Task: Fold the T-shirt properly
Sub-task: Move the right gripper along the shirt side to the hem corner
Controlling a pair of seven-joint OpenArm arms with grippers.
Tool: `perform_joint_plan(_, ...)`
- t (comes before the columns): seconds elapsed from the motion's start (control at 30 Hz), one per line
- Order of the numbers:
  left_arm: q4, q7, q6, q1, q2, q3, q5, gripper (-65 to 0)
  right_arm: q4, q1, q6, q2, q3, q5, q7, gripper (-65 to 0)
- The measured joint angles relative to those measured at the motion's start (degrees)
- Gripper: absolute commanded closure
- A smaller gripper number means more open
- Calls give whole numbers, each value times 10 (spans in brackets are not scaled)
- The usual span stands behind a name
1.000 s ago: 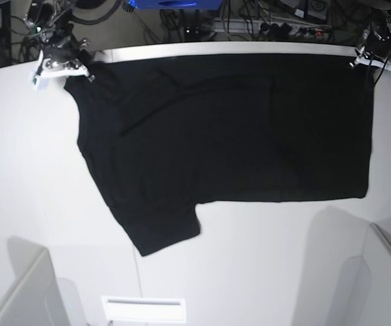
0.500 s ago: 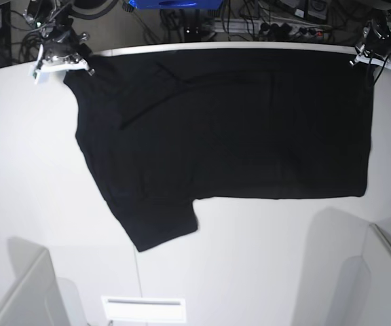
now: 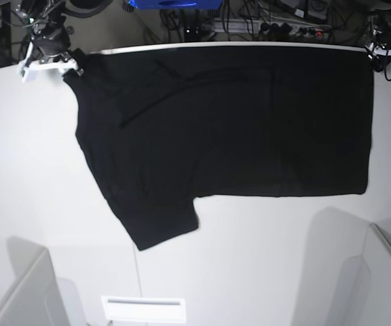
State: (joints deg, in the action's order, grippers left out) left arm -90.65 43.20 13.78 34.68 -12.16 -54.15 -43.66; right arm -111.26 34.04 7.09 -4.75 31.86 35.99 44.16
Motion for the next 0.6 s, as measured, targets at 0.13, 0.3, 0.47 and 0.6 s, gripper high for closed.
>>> perform_joint_plan(0.13,-2,0,0,-14,0,-33,0,-441,-12,-14,0,0,14,0,2,-297)
perform_joint_plan(0.3,-50,4,4,-41,-25,-27,-1,-441,-3,-95,-2,37,7,0,-1,-300)
perform_joint_plan(0.47,-62,1,12,-116,-41,-26,17,-441,35,-177,-49,66,-16,4,3,-297)
perform_joint_plan(0.6,-60,6,0,-176,-44,-31,104,-439,76,-233,-50,93,-39,-2,4,-299)
